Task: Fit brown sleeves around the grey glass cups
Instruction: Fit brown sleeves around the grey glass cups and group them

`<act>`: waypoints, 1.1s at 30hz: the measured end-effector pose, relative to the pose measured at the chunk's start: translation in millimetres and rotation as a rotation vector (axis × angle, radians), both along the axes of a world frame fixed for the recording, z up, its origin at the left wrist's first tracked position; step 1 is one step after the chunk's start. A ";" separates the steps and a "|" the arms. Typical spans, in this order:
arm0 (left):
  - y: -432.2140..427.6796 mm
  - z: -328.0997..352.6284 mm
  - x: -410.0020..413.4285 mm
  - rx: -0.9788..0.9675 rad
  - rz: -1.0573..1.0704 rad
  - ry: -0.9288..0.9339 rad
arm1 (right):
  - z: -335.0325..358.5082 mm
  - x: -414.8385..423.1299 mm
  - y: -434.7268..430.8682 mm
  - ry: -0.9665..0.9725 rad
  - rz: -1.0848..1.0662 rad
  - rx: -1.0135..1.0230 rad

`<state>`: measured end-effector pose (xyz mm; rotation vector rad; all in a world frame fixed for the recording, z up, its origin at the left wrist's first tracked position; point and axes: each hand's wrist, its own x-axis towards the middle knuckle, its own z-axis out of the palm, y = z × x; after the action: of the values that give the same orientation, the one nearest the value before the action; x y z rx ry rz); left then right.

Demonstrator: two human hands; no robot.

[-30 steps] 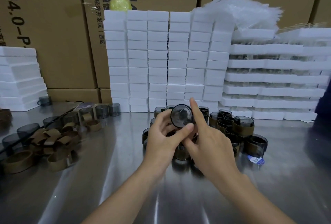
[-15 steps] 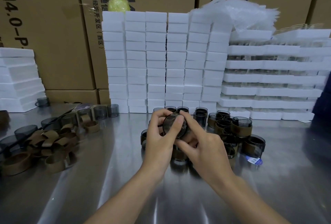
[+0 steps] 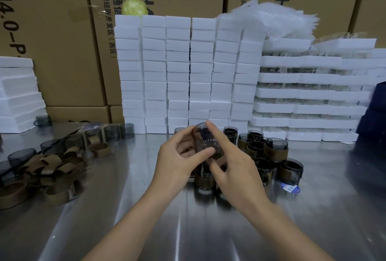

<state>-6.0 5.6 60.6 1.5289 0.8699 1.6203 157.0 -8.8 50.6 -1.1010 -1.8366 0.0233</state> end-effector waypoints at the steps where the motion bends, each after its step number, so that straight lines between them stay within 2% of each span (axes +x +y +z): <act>1: 0.7 -0.7 -0.4 0.020 0.027 0.002 | -0.6 -1.2 -1.4 -0.016 0.004 -0.019; 3: 2.4 -2.4 -0.4 0.071 0.059 -0.013 | -3.0 -4.0 -2.8 0.098 0.102 -0.123; 6: 3.8 -2.2 -4.3 0.140 0.061 -0.059 | 3.9 -10.5 -7.1 0.538 0.410 -0.387; 9: 2.9 -0.5 -6.2 0.198 0.066 -0.072 | 14.1 -12.1 -10.5 0.834 0.605 -0.568; 13: 1.2 -0.6 -3.0 0.207 0.051 -0.084 | 14.7 -20.4 -15.2 1.019 0.719 -0.737; 16: 0.7 -2.4 -0.2 0.198 0.008 0.007 | 16.0 -19.8 -10.9 1.197 0.796 -0.866; 19: -4.0 -2.2 2.2 0.186 0.012 0.118 | 18.5 -14.9 -10.6 1.179 0.859 -0.930; 23: -9.3 -3.8 3.9 0.268 0.123 0.353 | 16.6 -18.6 -15.2 0.963 0.621 -0.772; 25: -10.0 -5.4 3.1 0.277 0.159 0.387 | 13.9 -22.2 -17.7 0.947 0.578 -0.711; 28: -8.5 -9.1 -1.0 0.273 0.115 0.366 | 16.2 -24.4 -21.1 0.991 0.678 -0.762; 33: -10.3 -4.4 0.4 0.202 -0.040 0.230 | 20.0 -15.7 -19.3 1.122 0.908 -0.994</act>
<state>-5.6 -4.8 56.2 1.8907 0.8098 1.5625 141.3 -28.1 70.5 -0.4725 -1.0292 1.8248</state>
